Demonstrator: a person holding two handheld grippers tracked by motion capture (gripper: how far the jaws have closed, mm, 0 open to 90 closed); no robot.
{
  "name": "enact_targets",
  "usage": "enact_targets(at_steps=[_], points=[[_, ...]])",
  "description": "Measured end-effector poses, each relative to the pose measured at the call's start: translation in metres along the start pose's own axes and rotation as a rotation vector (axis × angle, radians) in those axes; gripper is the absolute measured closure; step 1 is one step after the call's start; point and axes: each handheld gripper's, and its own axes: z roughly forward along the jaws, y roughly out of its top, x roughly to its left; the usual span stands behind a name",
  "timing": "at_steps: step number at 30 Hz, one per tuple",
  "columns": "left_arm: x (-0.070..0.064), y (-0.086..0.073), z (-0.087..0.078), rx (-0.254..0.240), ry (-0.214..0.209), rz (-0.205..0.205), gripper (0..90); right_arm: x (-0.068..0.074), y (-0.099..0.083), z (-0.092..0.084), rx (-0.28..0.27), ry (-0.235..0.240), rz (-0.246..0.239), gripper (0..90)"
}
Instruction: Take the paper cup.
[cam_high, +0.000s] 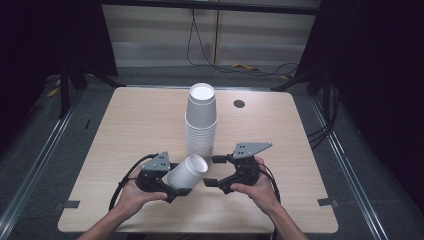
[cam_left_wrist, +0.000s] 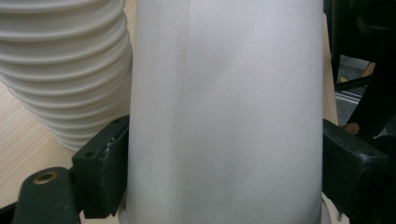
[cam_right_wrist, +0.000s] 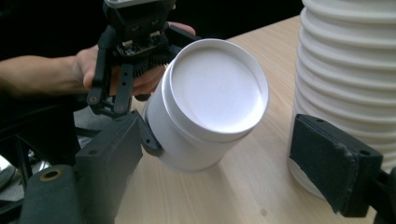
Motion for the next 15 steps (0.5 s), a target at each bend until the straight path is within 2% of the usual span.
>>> enact_targets(at_steps=[5, 15], points=[[0.0000, 0.0005, 0.0012, 0.025, -0.004, -0.006, 15.2, -0.0035, -0.0028, -0.0008, 0.049, -0.007, 0.000, 16.5], [0.0042, 0.0039, 0.0017, 0.078, 0.023, -0.004, 15.2, -0.0080, -0.0048, -0.0011, 0.138, -0.024, 0.001, 16.5]])
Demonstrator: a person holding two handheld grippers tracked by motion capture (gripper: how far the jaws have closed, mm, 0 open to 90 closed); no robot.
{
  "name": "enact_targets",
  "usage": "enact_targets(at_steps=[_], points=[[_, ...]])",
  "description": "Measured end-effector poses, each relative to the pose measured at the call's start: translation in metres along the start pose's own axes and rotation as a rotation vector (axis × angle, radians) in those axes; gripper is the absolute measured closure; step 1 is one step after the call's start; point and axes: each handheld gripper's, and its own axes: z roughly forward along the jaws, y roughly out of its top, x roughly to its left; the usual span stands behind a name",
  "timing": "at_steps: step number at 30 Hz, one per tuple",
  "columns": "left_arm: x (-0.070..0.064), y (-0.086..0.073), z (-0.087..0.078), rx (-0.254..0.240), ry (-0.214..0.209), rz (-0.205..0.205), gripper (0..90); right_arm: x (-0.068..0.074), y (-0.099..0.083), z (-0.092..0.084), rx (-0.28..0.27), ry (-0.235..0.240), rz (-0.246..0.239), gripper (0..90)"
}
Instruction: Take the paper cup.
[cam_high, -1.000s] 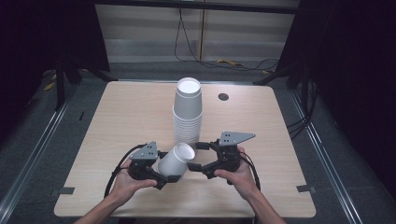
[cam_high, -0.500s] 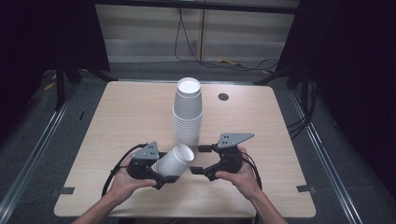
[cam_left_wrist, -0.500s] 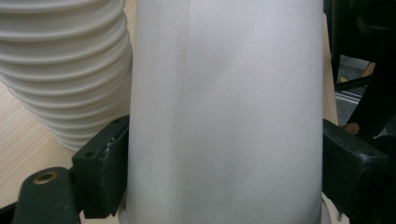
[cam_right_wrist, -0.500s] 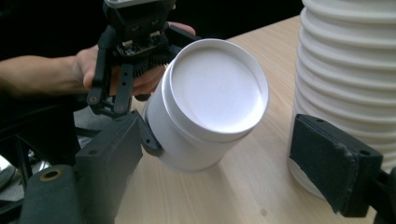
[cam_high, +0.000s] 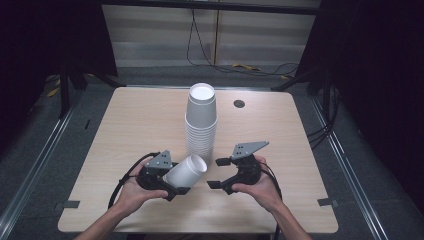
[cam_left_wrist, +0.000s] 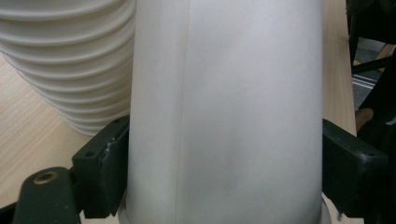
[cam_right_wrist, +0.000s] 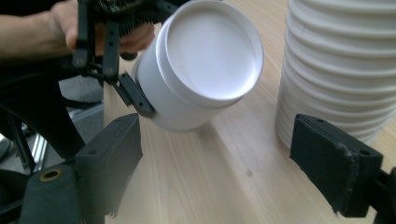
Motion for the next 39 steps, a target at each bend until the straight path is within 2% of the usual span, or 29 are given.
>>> enact_targets(at_steps=[2, 7, 14, 22, 26, 30, 34, 36, 39], points=[[0.000, 0.001, 0.000, 0.025, 0.002, 0.020, 15.3, 0.000, 0.000, 0.000, 0.012, 0.003, 0.000, 16.5], [0.000, 0.001, 0.003, 0.047, -0.003, 0.028, 15.2, 0.000, -0.002, 0.002, 0.049, 0.006, -0.014, 16.5], [-0.002, 0.005, 0.004, 0.103, -0.007, 0.069, 15.1, 0.000, -0.002, 0.008, 0.110, 0.017, -0.037, 16.5], [-0.004, 0.006, 0.007, 0.166, -0.006, 0.084, 15.2, 0.002, -0.003, 0.013, 0.159, 0.037, -0.065, 15.0], [-0.006, 0.010, 0.008, 0.184, 0.007, 0.109, 15.2, 0.004, -0.002, 0.016, 0.198, 0.044, -0.089, 17.1], [-0.009, 0.020, 0.006, 0.193, 0.006, 0.152, 15.2, 0.005, 0.001, 0.015, 0.225, 0.036, -0.118, 18.3], [-0.012, 0.025, 0.013, 0.218, 0.002, 0.183, 15.2, 0.005, 0.002, 0.016, 0.252, 0.031, -0.136, 18.6], [-0.012, 0.026, 0.017, 0.234, -0.011, 0.180, 15.1, 0.005, 0.001, 0.017, 0.269, 0.024, -0.145, 18.6], [-0.013, 0.028, 0.023, 0.266, -0.011, 0.190, 15.0, 0.004, -0.001, 0.019, 0.260, 0.031, -0.141, 18.5]])
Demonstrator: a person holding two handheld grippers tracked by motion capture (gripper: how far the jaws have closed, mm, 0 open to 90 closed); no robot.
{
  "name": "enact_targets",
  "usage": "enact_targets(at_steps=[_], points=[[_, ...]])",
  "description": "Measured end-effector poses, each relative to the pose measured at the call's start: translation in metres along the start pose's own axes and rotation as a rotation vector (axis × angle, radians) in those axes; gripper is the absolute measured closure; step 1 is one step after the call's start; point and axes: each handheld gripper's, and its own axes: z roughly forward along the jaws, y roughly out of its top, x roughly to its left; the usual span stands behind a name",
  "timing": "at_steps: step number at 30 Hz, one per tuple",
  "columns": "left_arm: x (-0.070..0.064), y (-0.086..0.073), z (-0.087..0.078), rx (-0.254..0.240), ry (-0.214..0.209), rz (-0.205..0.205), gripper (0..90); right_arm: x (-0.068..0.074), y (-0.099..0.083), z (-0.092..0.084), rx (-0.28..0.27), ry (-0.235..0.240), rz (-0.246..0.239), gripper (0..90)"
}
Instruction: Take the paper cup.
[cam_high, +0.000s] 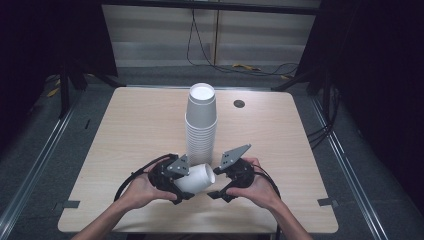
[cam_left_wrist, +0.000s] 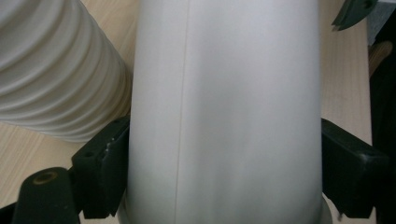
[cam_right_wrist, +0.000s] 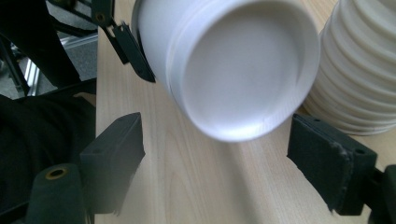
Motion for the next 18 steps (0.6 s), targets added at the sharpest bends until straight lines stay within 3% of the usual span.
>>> enact_targets(at_steps=[4, 7, 14, 18], points=[[-0.001, 0.005, 0.004, 0.040, -0.005, 0.026, 15.0, -0.001, 0.000, 0.001, 0.027, -0.012, -0.013, 18.5], [-0.002, 0.006, 0.007, 0.030, 0.007, 0.024, 14.9, 0.000, 0.001, 0.003, 0.042, -0.021, -0.031, 17.1], [-0.004, 0.005, 0.011, 0.059, -0.006, 0.046, 14.9, 0.002, 0.001, 0.006, 0.094, -0.025, -0.053, 16.8], [-0.008, 0.005, 0.014, 0.074, -0.014, 0.069, 14.9, 0.002, 0.003, 0.008, 0.117, -0.018, -0.044, 15.7]])
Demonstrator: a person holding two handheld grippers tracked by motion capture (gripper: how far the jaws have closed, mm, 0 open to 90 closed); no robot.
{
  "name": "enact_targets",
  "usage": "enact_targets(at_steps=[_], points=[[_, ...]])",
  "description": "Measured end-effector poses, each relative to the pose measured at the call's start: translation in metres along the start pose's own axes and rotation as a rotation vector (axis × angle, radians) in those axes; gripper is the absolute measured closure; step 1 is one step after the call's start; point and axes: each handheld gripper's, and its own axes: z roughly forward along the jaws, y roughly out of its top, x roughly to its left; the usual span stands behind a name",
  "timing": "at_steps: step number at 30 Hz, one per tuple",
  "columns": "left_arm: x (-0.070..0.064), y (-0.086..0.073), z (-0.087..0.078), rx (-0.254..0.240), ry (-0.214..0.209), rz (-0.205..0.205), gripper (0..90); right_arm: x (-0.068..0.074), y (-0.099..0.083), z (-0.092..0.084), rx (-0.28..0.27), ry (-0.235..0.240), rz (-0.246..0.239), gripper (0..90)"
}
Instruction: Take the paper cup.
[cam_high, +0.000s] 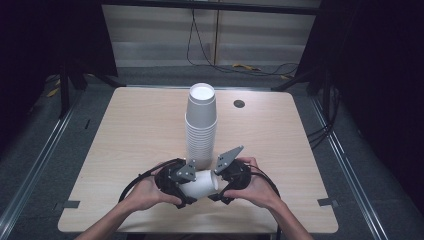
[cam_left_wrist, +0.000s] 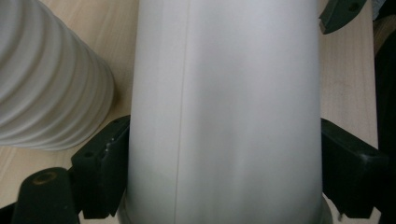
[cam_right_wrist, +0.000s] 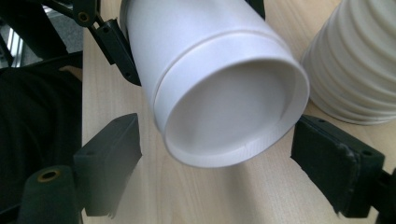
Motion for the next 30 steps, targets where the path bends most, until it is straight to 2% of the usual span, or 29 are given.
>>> enact_targets(at_steps=[5, 6, 7, 8, 9, 11, 16, 19, 26, 30], points=[[-0.004, 0.002, 0.003, 0.005, -0.013, 0.006, 14.9, 0.000, 0.003, 0.005, 0.029, 0.024, -0.020, 15.8], [-0.004, 0.003, 0.003, 0.018, -0.016, 0.017, 14.9, 0.001, 0.004, 0.007, 0.038, 0.023, -0.022, 15.8], [-0.006, 0.003, 0.005, 0.006, -0.015, 0.007, 14.9, 0.001, 0.004, 0.008, 0.043, 0.027, -0.026, 15.8], [-0.006, 0.004, 0.005, 0.011, -0.018, 0.019, 14.9, 0.001, 0.004, 0.009, 0.045, 0.029, -0.025, 15.8], [-0.007, 0.004, 0.005, 0.000, -0.013, 0.015, 14.9, 0.002, 0.005, 0.010, 0.054, 0.033, -0.026, 15.8], [-0.008, 0.005, 0.005, 0.009, -0.022, 0.017, 14.9, 0.002, 0.005, 0.012, 0.060, 0.033, -0.029, 15.7], [-0.010, 0.007, 0.006, -0.007, -0.031, 0.028, 14.9, 0.004, 0.008, 0.015, 0.071, 0.059, -0.052, 16.1], [-0.011, 0.007, 0.006, 0.000, -0.034, 0.038, 15.0, 0.005, 0.010, 0.016, 0.074, 0.069, -0.056, 16.0], [-0.014, 0.007, 0.010, 0.000, -0.051, 0.044, 14.9, 0.006, 0.011, 0.020, 0.084, 0.093, -0.061, 16.2], [-0.014, 0.007, 0.007, -0.006, -0.050, 0.047, 14.9, 0.008, 0.011, 0.021, 0.090, 0.099, -0.054, 20.1]])
